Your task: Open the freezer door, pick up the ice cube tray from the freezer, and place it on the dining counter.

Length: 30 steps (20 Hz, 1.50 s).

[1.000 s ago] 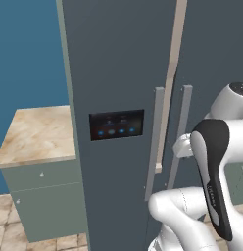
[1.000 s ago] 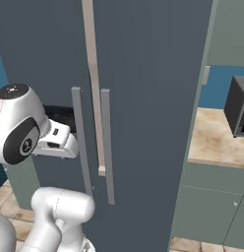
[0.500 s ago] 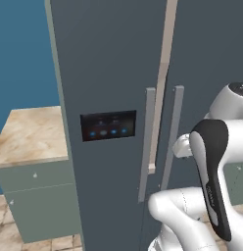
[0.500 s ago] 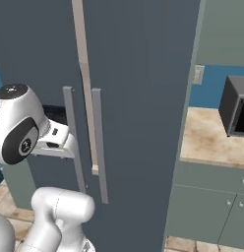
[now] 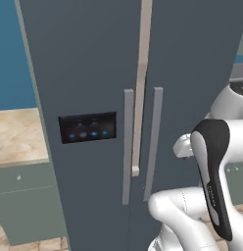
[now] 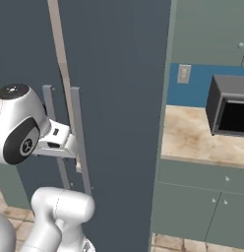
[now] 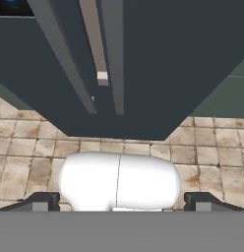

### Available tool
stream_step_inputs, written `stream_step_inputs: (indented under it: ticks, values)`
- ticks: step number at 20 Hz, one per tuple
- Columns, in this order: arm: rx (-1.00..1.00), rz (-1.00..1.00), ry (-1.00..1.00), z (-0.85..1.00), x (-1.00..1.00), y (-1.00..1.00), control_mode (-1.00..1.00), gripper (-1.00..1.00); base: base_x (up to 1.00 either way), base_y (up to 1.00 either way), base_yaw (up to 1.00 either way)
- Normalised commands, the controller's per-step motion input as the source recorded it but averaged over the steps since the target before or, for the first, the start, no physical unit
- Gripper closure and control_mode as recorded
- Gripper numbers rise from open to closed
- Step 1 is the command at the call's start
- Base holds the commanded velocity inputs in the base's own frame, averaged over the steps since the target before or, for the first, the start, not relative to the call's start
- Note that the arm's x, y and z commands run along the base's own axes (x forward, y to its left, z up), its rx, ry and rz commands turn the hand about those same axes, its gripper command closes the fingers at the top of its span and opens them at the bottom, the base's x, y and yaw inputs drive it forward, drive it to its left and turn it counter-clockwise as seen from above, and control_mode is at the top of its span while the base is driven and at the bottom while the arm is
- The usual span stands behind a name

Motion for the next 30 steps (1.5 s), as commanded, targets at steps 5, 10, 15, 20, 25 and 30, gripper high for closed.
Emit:
stream_step_inputs:
  ticks: [5, 10, 15, 20, 25, 30]
  values:
    - [0.0, 0.0, 0.0, 0.0, 0.0, 0.0, 1.0, -1.0, 0.0, -0.39, 0.0]
    - [0.0, 0.0, 0.0, 0.0, 0.0, 0.0, 1.0, -1.0, 0.0, -0.42, 0.0]
    - [0.0, 0.0, 0.0, 0.0, 0.0, 0.0, 1.0, -1.0, 0.0, -0.33, 0.0]
    - [0.0, 0.0, 0.0, 0.0, 0.0, 0.0, 1.0, -1.0, 0.02, -0.23, 0.0]
    - [0.0, 0.0, 0.0, 0.0, 0.0, 0.0, 1.0, -1.0, 0.12, -0.22, 0.0]
    - [0.0, 0.0, 0.0, 0.0, 0.0, 0.0, 1.0, -1.0, 0.1, -0.28, 0.0]
